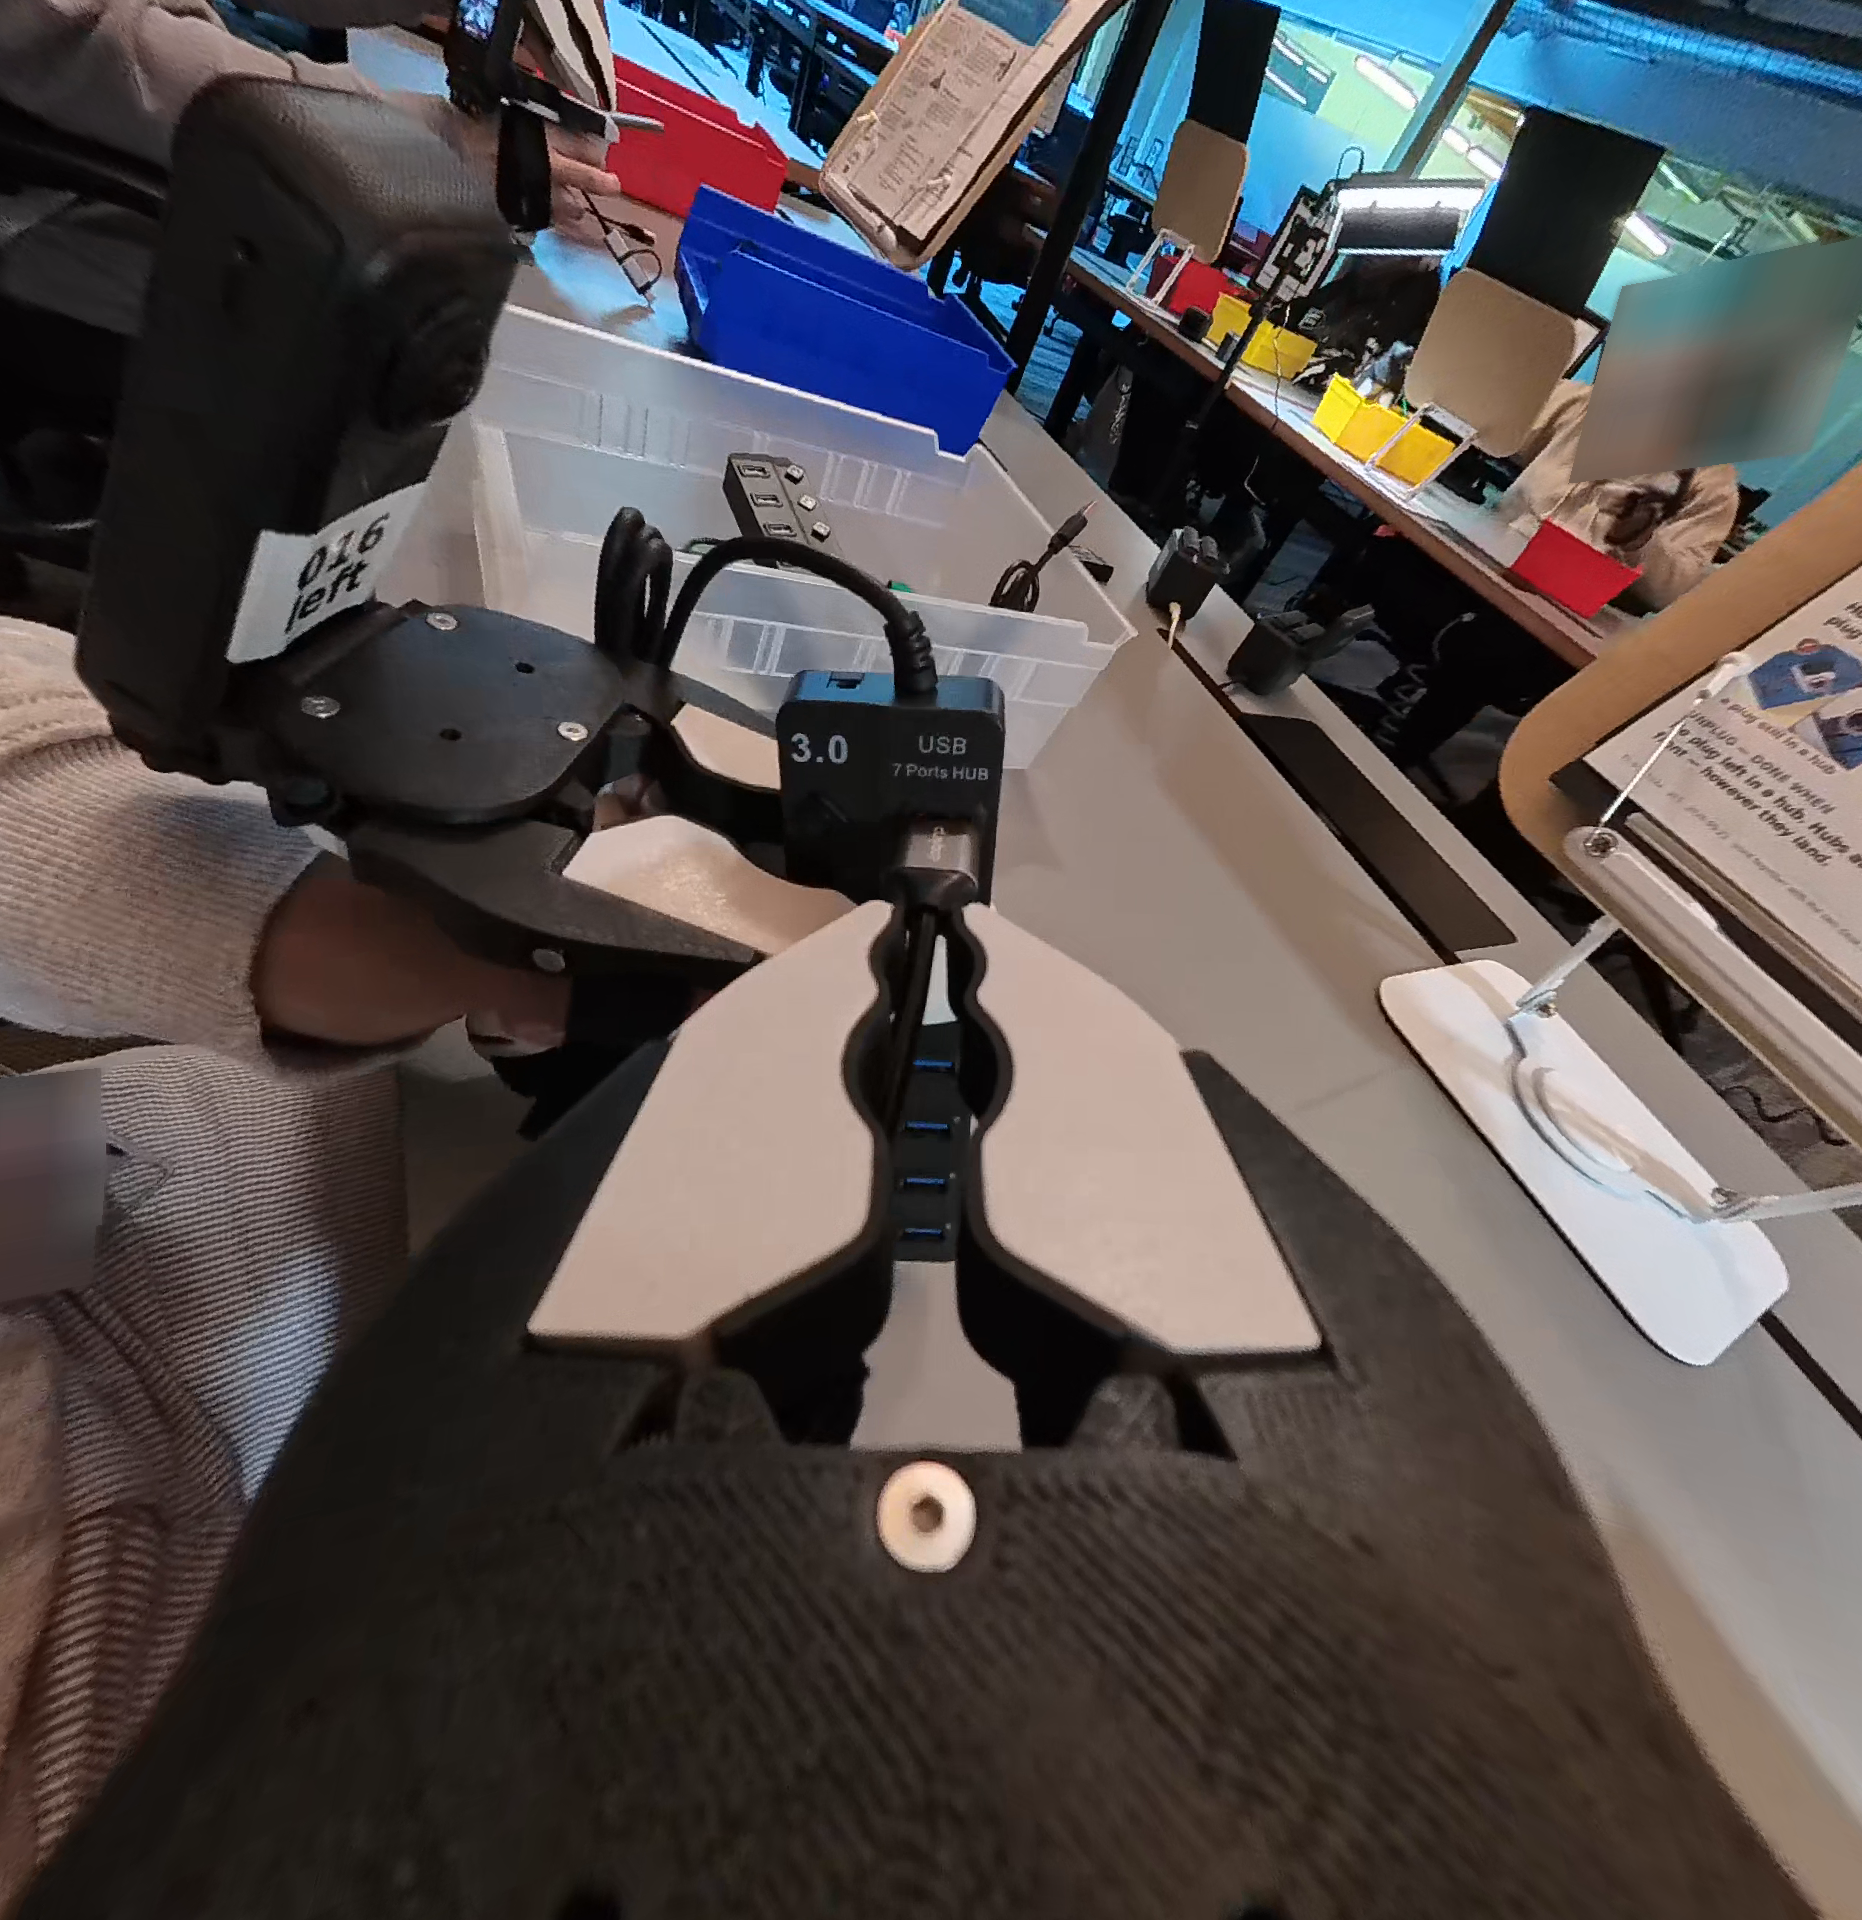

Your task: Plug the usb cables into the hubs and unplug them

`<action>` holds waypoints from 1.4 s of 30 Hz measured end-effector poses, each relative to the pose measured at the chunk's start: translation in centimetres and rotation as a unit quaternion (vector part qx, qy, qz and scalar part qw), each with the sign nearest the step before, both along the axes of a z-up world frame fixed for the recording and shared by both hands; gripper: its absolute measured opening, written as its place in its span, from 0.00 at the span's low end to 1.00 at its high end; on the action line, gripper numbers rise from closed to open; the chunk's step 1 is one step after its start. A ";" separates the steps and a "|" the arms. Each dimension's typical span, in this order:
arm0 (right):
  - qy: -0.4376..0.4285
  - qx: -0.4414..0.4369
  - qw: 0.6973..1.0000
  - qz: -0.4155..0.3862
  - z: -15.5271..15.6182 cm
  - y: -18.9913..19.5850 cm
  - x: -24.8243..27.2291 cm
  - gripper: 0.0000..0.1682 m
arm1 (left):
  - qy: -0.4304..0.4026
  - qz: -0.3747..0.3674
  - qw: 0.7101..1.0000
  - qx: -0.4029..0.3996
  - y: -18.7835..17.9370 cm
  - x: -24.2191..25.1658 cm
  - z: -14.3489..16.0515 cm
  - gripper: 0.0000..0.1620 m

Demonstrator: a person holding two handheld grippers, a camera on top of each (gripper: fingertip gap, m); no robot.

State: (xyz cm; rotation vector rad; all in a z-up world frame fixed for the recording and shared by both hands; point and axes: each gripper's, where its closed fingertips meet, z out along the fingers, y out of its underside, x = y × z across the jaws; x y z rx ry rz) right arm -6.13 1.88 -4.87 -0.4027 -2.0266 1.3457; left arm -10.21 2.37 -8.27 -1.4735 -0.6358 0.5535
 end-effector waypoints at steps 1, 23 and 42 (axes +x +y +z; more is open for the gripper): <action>-0.001 0.000 1.000 -0.001 0.0 0.0 0.0 0.05 | -0.001 0.000 1.000 -0.002 0.0 0.0 0.0 0.17; -0.076 -0.097 0.992 0.013 0.7 1.1 -0.7 0.04 | 0.029 -0.075 0.996 -0.036 2.3 1.4 -1.6 0.30; -0.215 -0.327 0.917 0.072 3.3 0.9 0.2 0.04 | -0.069 -0.109 0.990 0.056 2.5 1.4 -1.8 0.38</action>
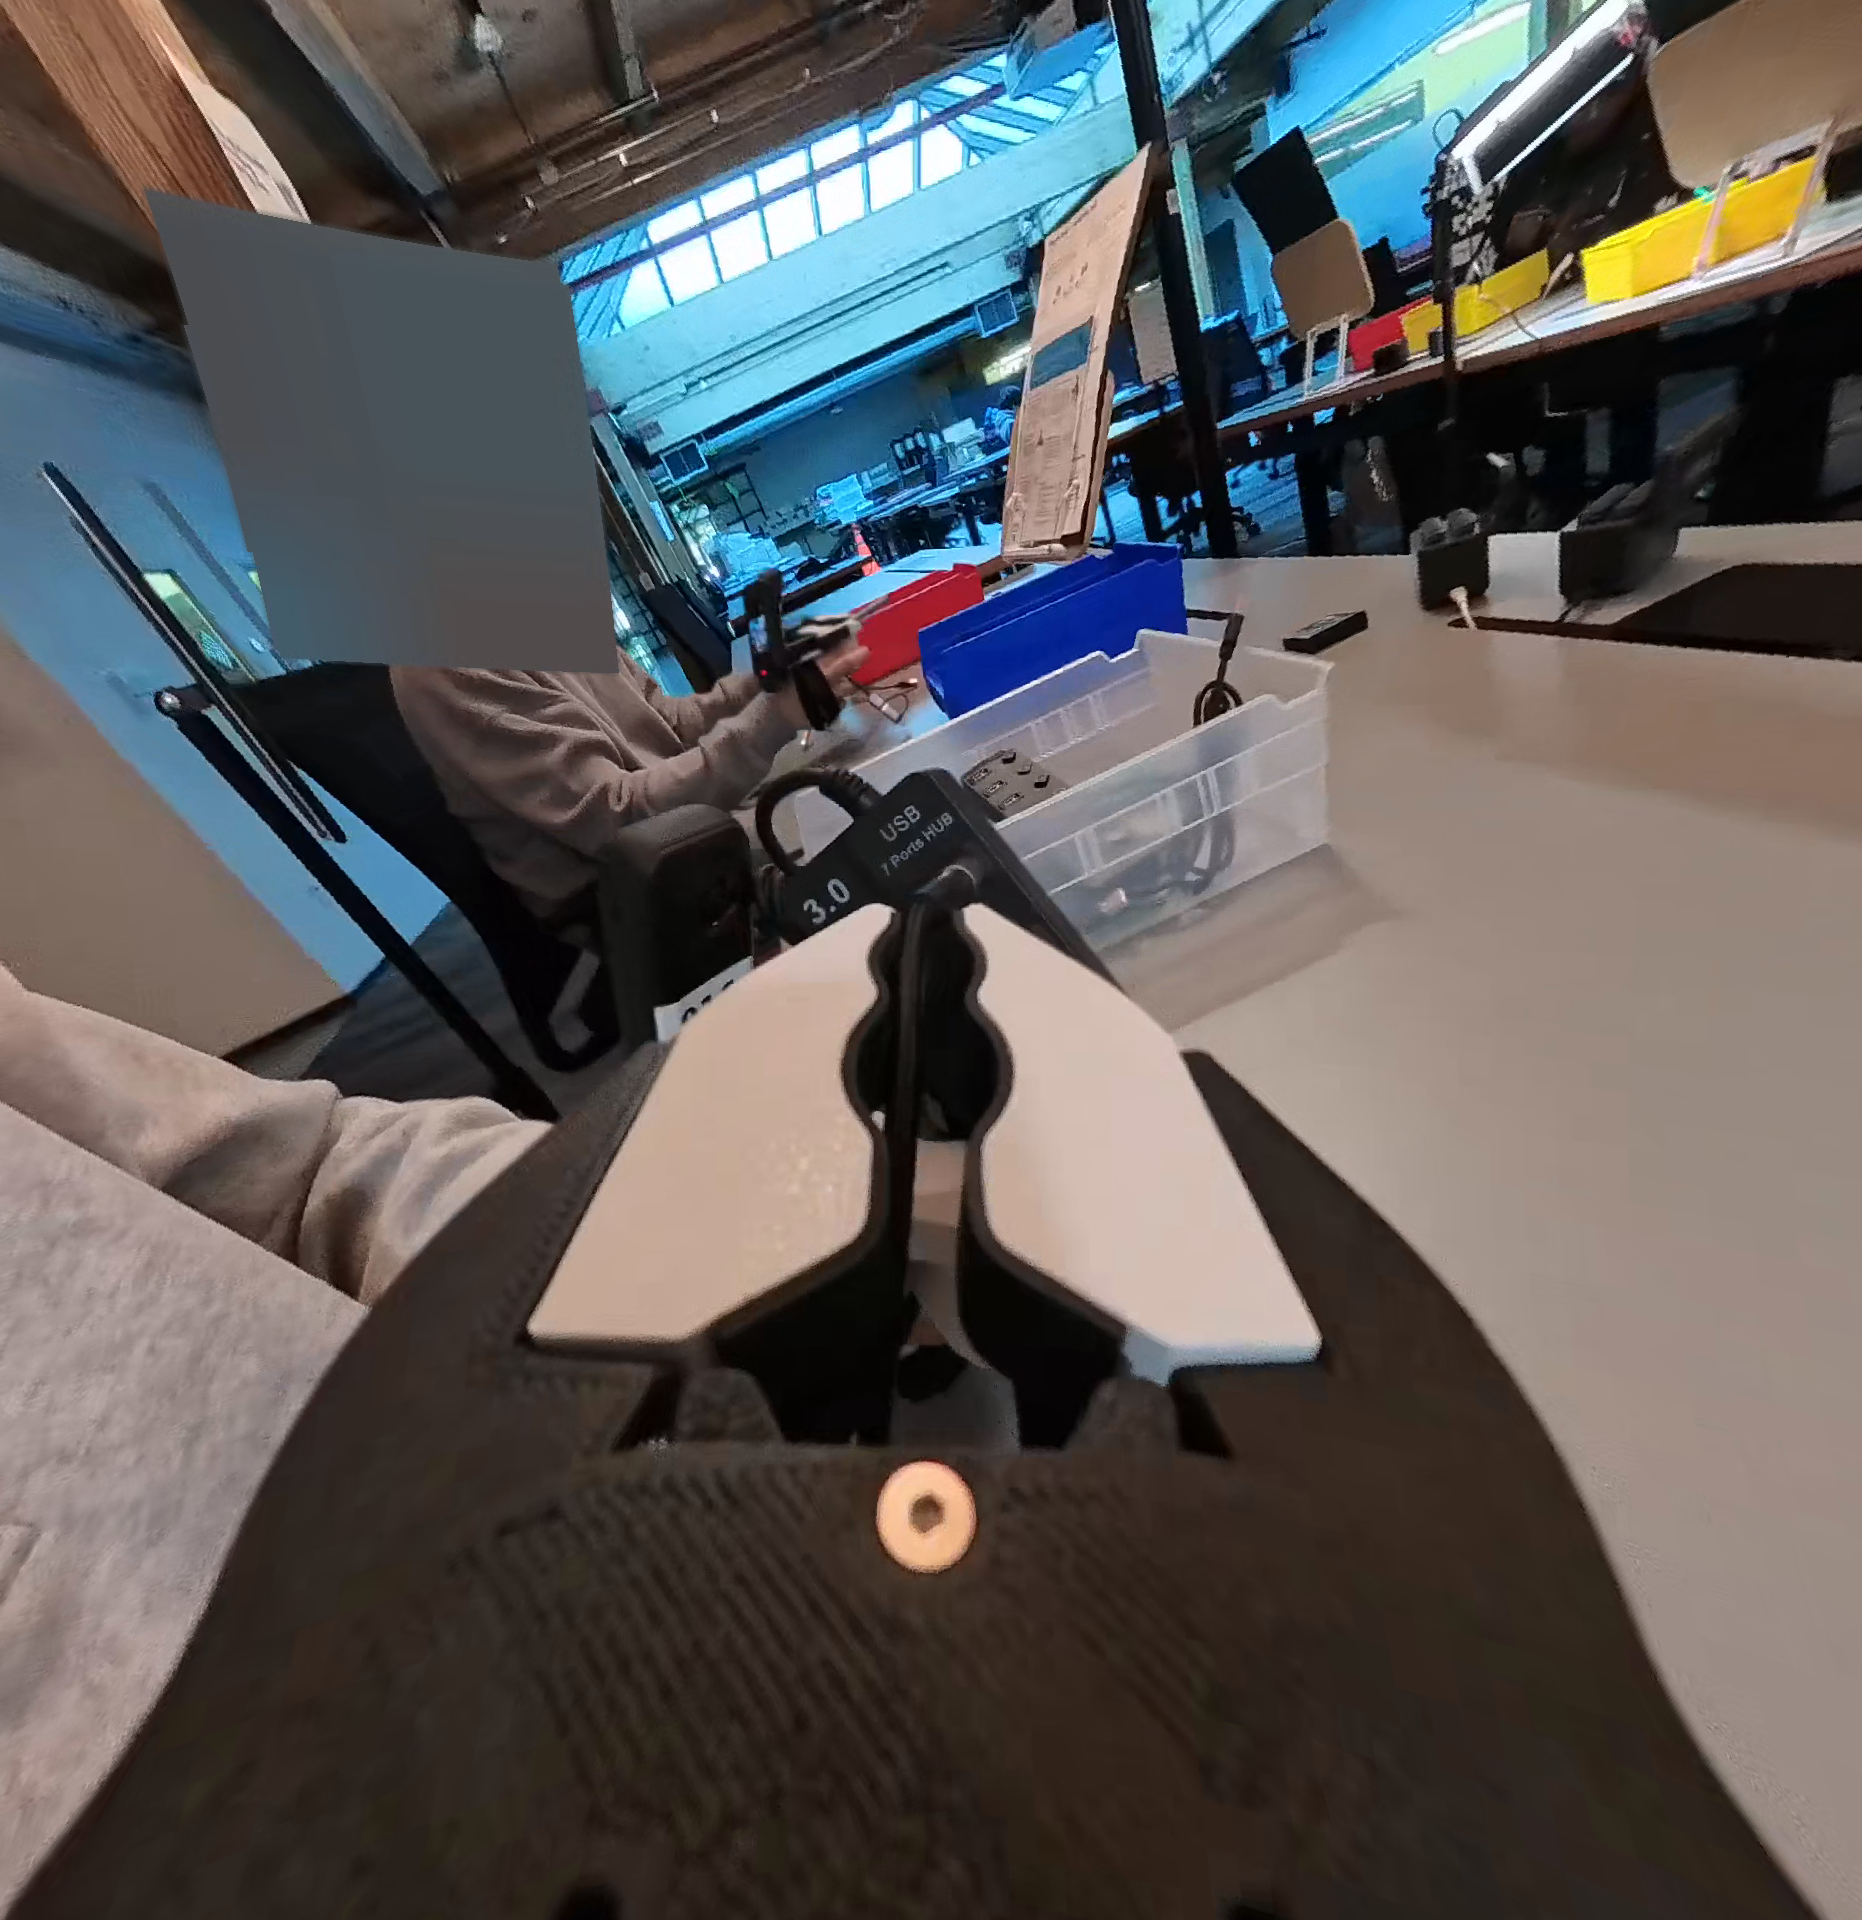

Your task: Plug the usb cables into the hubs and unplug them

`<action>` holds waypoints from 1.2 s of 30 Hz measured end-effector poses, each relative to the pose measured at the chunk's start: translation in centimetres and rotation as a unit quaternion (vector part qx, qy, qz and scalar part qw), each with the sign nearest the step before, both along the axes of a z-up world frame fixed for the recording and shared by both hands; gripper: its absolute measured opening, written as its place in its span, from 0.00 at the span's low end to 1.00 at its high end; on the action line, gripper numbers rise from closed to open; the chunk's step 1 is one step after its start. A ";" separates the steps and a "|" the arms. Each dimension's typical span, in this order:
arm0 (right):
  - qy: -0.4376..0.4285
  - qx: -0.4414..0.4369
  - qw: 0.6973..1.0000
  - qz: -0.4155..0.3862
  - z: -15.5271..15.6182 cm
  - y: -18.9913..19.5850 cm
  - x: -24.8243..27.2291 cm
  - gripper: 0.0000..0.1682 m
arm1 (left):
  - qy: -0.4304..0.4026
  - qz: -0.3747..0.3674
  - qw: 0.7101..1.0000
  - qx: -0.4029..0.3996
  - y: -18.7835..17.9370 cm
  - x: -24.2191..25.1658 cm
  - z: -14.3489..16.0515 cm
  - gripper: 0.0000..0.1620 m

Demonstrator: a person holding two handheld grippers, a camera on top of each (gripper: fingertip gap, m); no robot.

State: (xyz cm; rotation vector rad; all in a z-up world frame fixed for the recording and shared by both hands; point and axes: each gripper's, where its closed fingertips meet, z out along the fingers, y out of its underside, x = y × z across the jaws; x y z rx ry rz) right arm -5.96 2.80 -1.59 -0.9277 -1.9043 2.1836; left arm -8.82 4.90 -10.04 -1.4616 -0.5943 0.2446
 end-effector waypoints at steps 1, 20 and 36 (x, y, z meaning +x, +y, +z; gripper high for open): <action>-0.004 -0.005 1.000 0.001 -0.1 0.0 -0.1 0.04 | 0.002 0.001 1.000 -0.001 0.0 0.1 0.0 0.35; 0.065 -0.022 0.997 -0.035 -0.5 2.6 -2.4 0.27 | -0.160 -0.040 0.981 0.099 -2.0 -1.8 -0.3 0.17; -0.131 -0.044 0.987 0.080 -8.3 0.8 -3.3 0.22 | -0.202 -0.071 0.953 0.214 -3.9 -3.0 1.2 0.16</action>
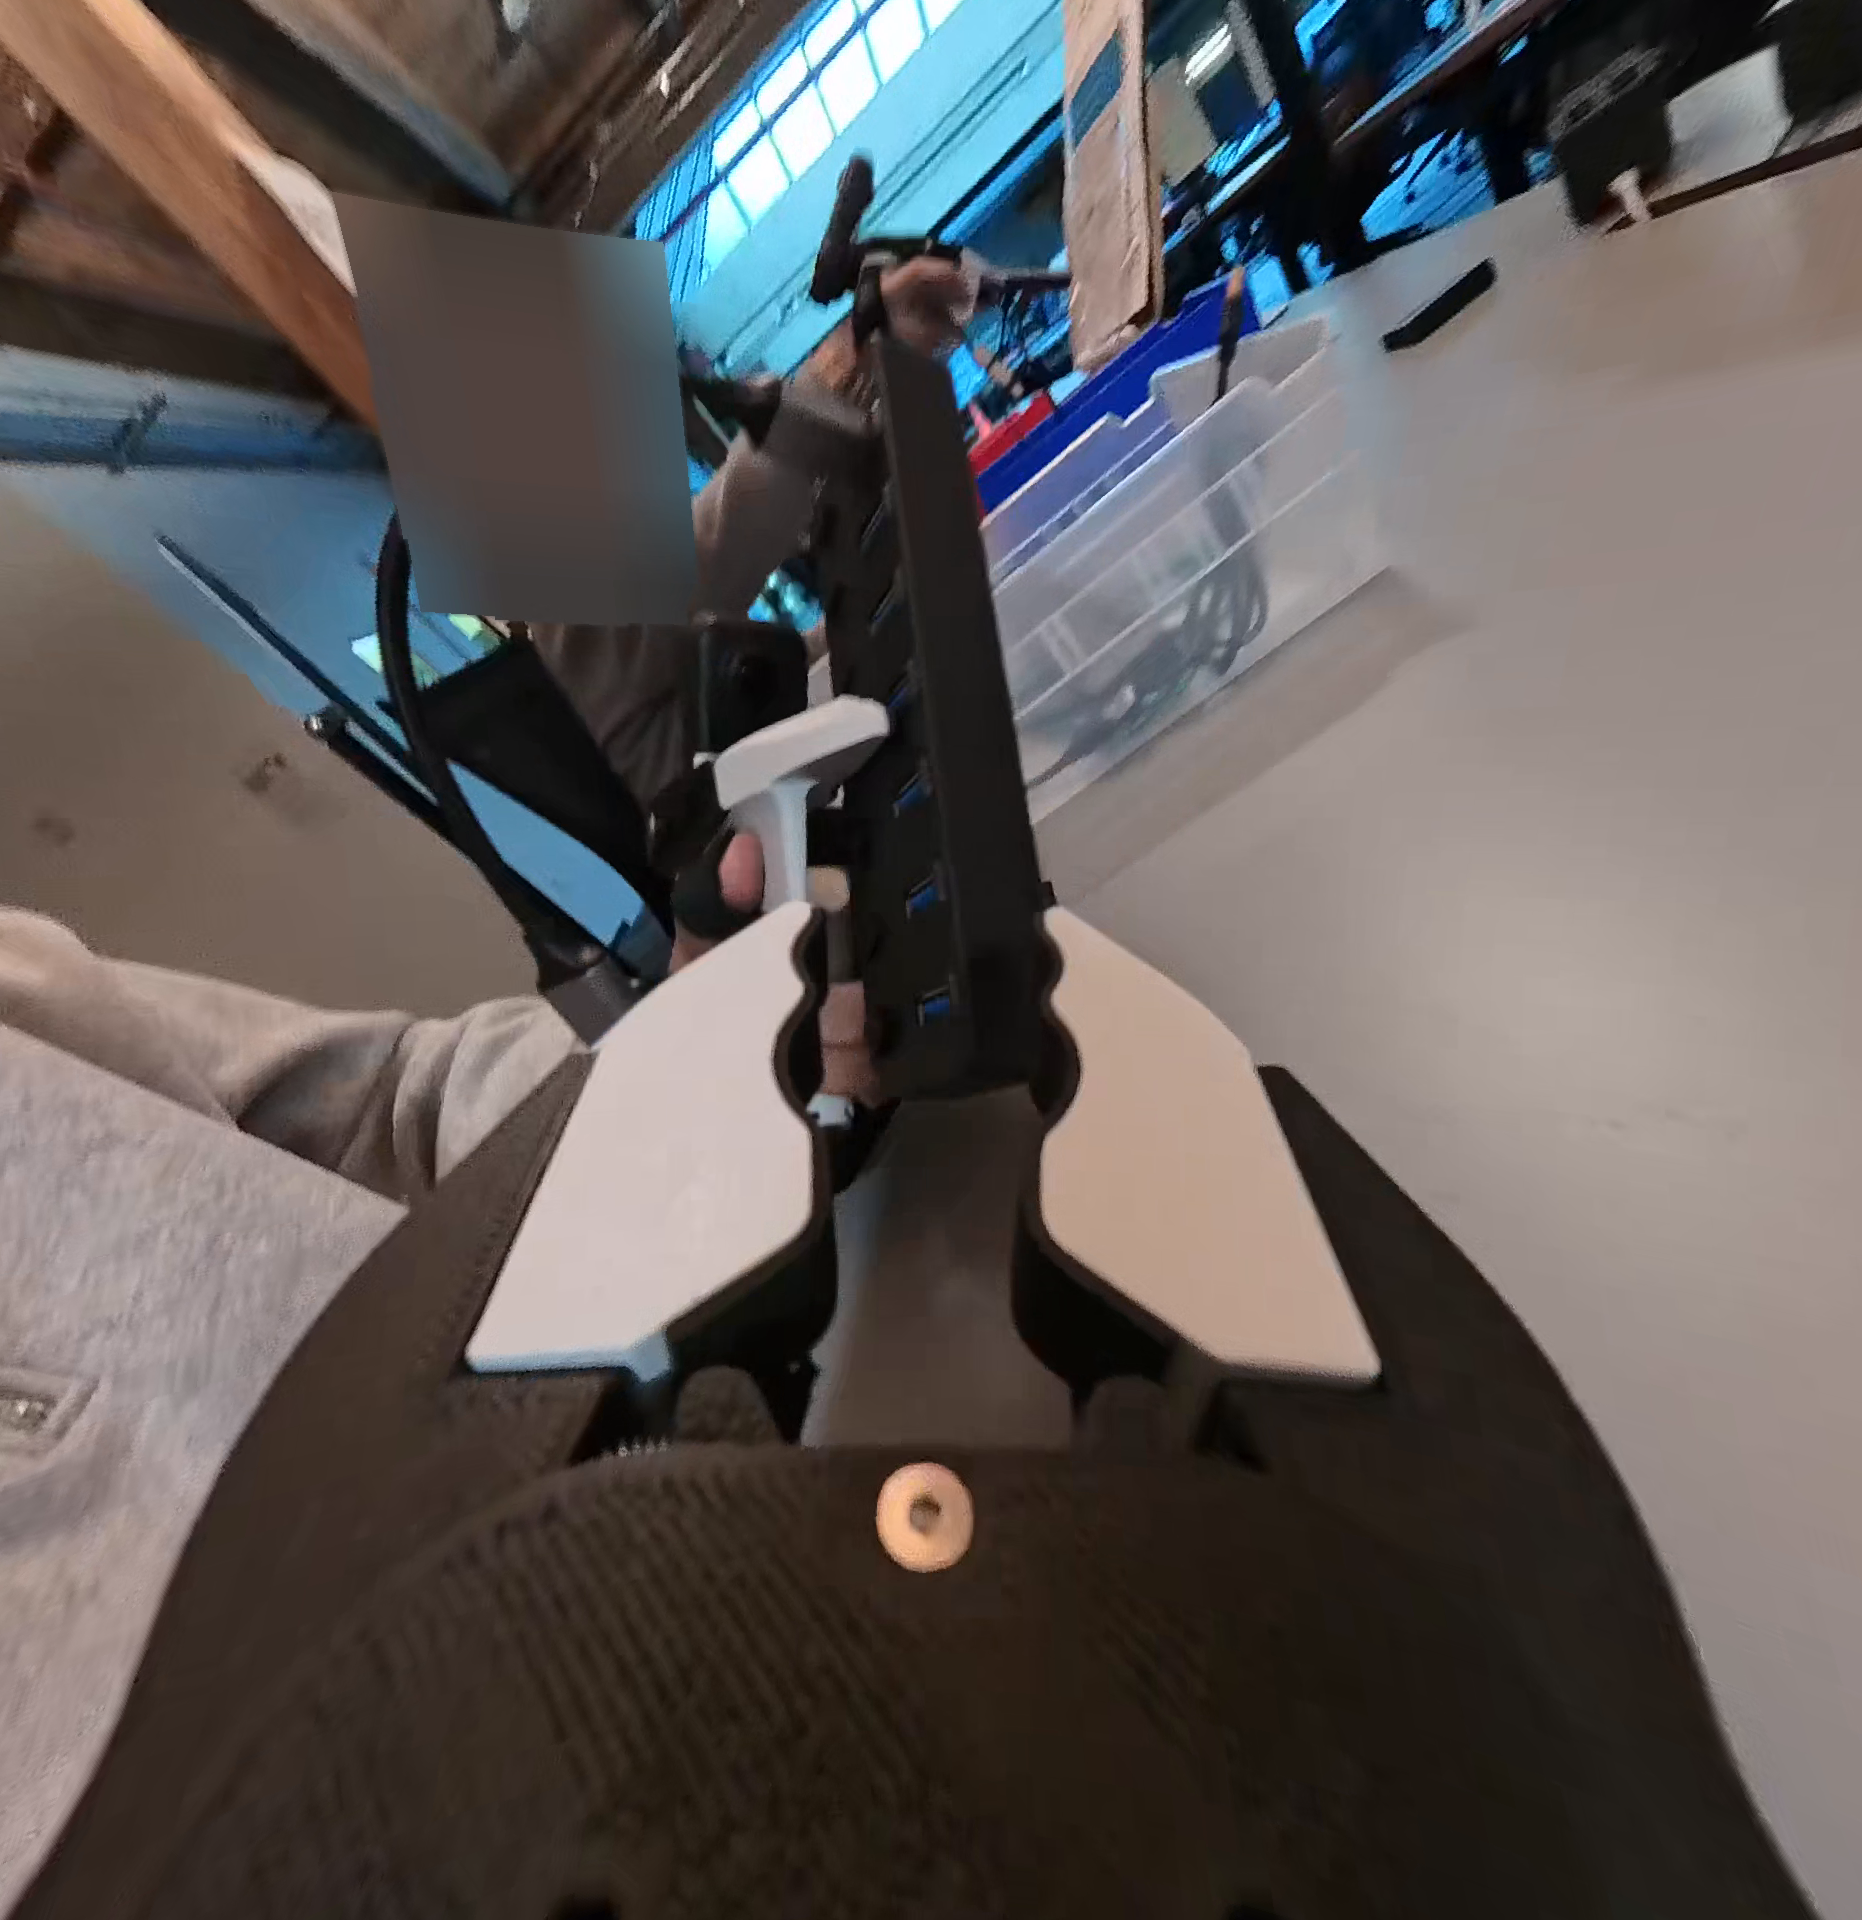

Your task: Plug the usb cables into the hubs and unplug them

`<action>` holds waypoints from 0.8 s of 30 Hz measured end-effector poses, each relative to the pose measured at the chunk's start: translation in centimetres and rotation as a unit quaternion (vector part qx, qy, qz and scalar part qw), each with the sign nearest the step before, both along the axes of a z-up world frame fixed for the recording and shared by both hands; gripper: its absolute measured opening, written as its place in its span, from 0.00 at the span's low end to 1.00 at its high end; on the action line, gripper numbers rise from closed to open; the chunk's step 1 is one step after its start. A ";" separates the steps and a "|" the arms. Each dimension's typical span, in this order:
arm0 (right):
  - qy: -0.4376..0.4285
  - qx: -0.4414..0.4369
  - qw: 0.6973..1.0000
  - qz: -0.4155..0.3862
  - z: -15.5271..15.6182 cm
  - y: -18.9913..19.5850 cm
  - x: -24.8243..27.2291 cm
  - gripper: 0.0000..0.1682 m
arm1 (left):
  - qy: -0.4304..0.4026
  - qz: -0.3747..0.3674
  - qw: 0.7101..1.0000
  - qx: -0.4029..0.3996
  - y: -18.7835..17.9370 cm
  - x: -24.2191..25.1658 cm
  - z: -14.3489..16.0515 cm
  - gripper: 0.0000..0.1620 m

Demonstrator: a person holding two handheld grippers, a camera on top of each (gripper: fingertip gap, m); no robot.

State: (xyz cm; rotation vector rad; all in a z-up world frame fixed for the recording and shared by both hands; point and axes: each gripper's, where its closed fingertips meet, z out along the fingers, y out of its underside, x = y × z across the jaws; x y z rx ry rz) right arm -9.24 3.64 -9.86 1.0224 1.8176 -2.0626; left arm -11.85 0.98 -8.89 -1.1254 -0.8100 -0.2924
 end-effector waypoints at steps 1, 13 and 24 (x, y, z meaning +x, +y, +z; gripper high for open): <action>0.005 0.012 1.000 0.009 -0.3 -0.4 0.3 0.22 | -0.004 -0.004 1.000 0.006 0.0 0.0 0.0 0.17; -0.026 0.004 0.998 0.050 -0.8 -1.2 1.2 0.16 | -0.004 -0.052 0.998 0.046 0.7 1.1 0.8 0.17; -0.064 -0.033 0.997 0.017 -0.9 -1.7 1.2 0.15 | 0.005 0.003 1.000 0.017 0.6 0.4 0.1 0.21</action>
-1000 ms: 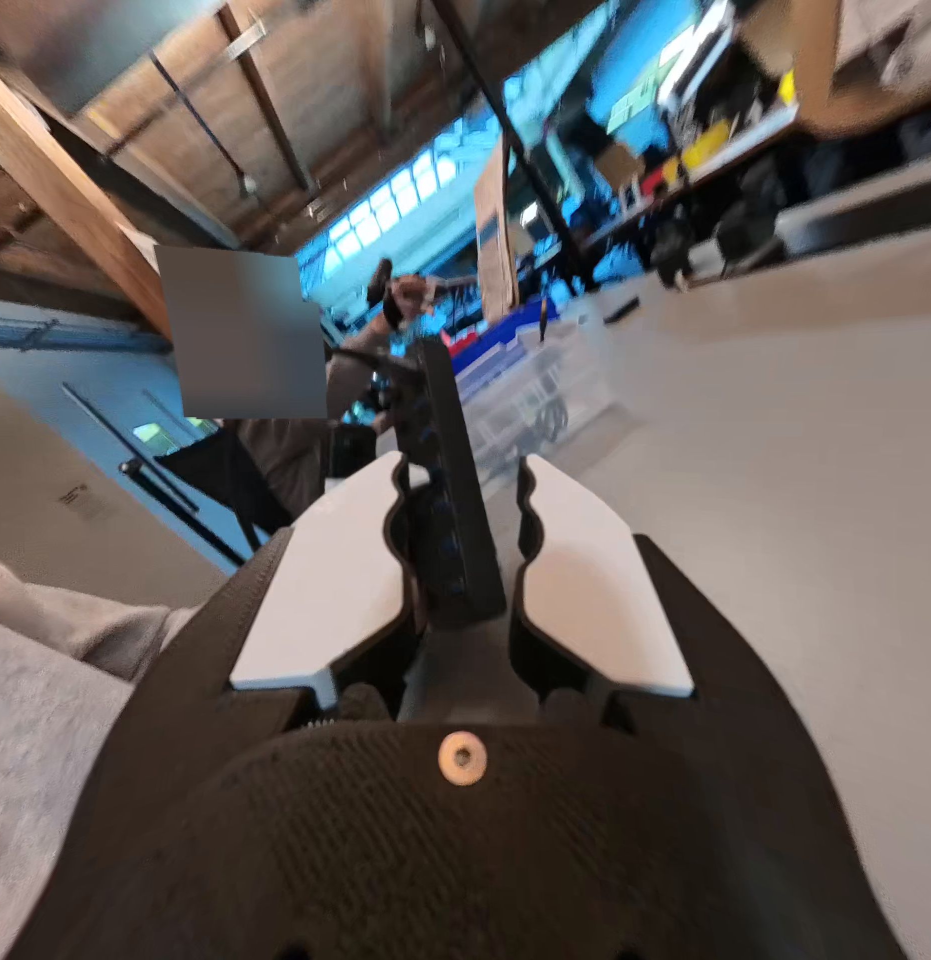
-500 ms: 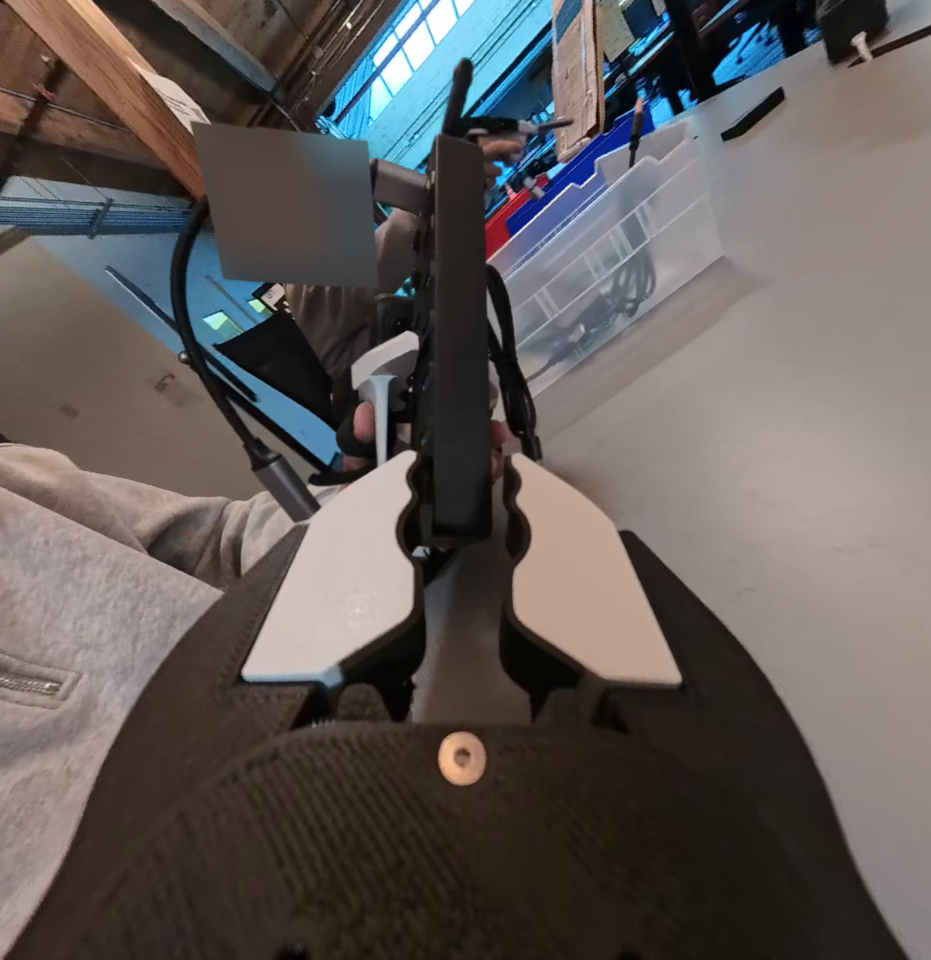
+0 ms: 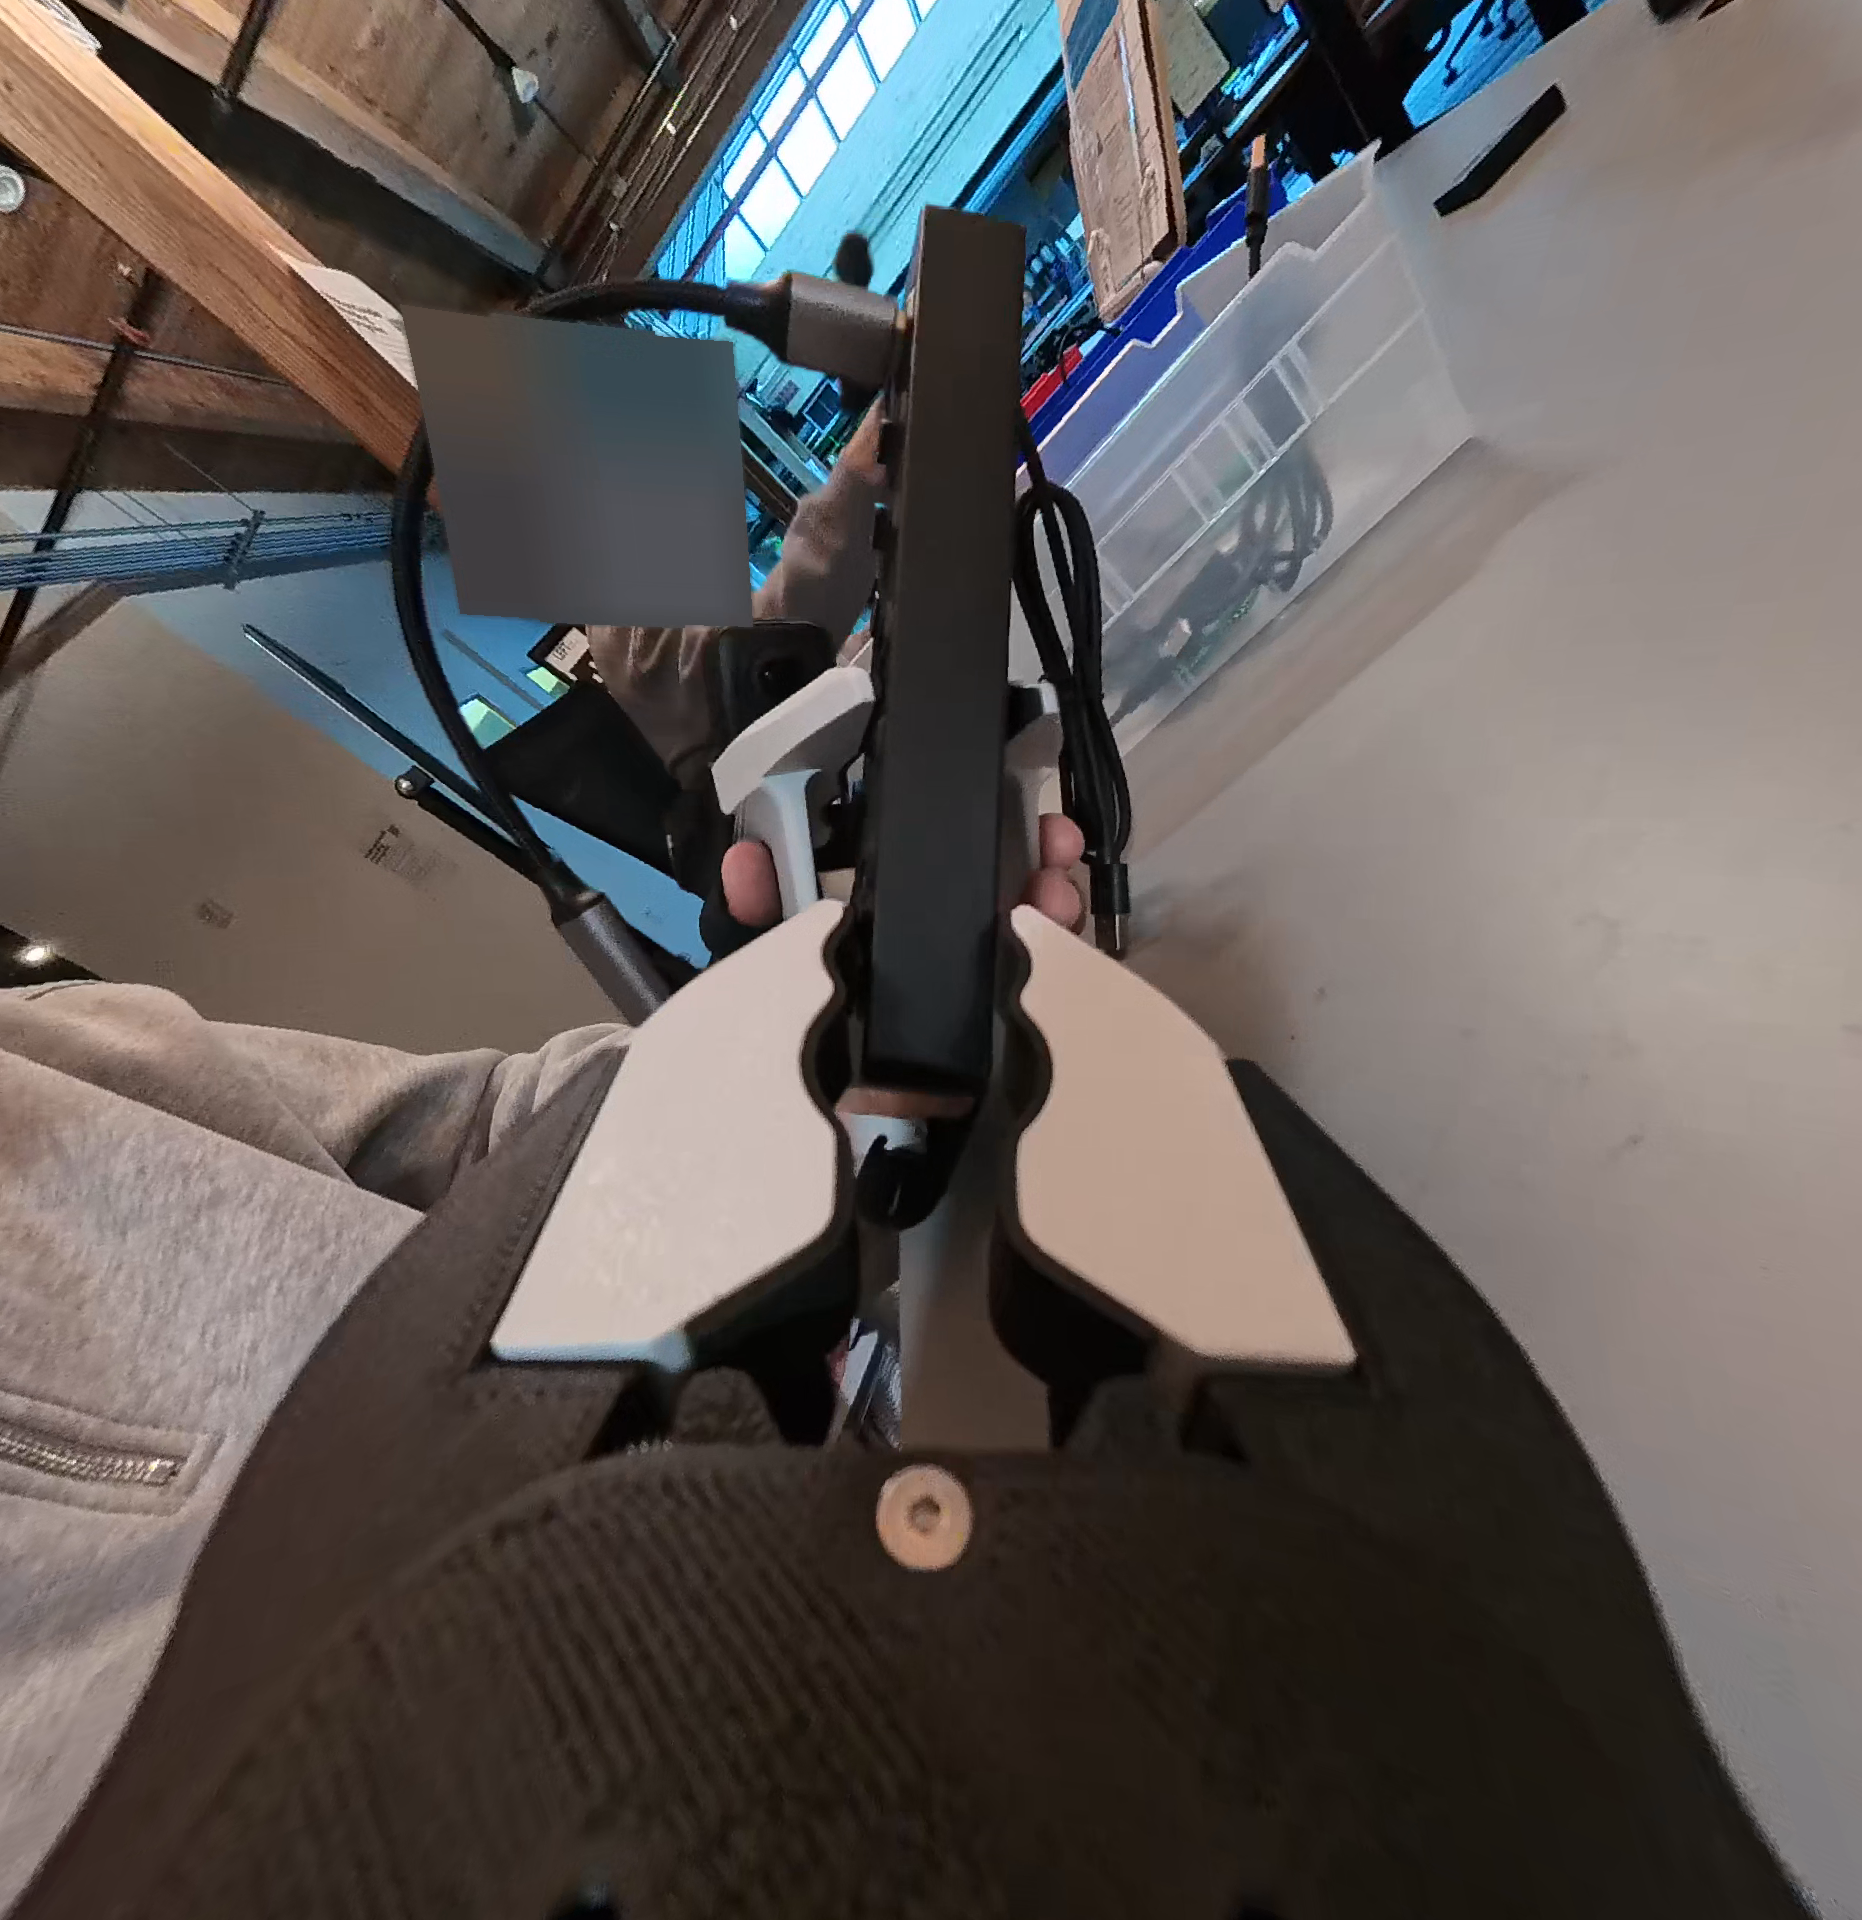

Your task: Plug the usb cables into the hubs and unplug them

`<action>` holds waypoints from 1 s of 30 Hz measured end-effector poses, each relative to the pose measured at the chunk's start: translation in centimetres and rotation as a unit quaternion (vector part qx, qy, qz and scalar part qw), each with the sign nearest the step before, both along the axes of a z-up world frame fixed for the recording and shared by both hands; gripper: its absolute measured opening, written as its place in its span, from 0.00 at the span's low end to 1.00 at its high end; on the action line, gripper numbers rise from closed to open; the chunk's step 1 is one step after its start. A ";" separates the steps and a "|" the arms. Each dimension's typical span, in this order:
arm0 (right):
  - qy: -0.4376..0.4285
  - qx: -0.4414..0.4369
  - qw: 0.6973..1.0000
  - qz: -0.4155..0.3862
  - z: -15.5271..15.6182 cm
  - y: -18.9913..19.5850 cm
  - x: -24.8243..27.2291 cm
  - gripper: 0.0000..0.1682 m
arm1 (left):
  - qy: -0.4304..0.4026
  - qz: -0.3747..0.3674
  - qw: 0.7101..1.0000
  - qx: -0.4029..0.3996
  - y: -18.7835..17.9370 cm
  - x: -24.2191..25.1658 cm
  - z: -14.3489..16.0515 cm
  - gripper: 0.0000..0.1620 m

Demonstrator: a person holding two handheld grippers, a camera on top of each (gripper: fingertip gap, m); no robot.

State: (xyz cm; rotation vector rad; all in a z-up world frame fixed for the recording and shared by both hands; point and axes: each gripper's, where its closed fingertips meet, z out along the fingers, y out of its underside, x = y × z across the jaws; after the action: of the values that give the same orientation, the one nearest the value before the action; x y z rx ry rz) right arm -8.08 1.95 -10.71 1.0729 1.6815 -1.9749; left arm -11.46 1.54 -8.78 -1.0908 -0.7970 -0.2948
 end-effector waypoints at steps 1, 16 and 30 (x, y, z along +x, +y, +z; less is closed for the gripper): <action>0.001 0.000 1.000 -0.001 0.0 0.0 0.0 0.15 | -0.002 -0.001 1.000 0.003 0.0 0.0 0.0 0.20; 0.068 0.039 0.995 -0.055 0.1 1.6 -1.3 0.24 | 0.051 0.031 0.998 -0.022 -0.5 0.4 1.4 0.15; 0.053 0.039 0.991 -0.117 -0.3 3.8 -4.2 0.19 | 0.078 0.025 0.993 -0.080 -0.2 1.5 0.2 0.15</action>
State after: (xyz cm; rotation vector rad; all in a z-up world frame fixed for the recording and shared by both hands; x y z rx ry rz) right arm -12.33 5.77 -11.00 1.2650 1.7709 -2.1603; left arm -9.98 1.34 -8.62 -1.2272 -0.7162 -0.1023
